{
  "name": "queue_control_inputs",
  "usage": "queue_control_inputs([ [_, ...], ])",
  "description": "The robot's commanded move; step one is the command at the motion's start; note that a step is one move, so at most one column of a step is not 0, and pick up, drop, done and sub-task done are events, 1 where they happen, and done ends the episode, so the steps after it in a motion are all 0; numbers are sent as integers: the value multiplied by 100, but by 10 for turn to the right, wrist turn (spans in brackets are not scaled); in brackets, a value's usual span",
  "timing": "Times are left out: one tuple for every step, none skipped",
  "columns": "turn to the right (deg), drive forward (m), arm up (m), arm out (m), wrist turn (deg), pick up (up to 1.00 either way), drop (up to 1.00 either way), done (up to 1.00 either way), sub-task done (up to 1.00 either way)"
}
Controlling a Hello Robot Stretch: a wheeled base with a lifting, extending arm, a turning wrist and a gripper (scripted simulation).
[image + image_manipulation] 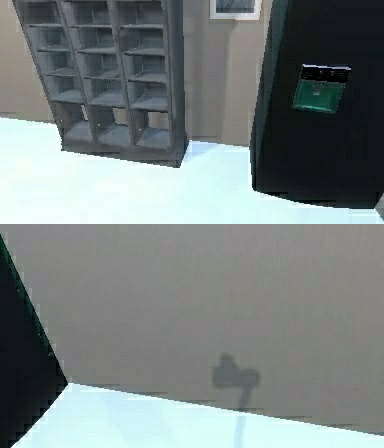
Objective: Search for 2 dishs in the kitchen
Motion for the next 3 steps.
queue_control_inputs([
  [0, 75, 0, 0, 0, 0, 0, 0, 0],
  [-450, 0, 0, 0, 0, 0, 0, 0, 0],
  [-270, 0, 0, 0, 0, 0, 0, 0, 0],
])
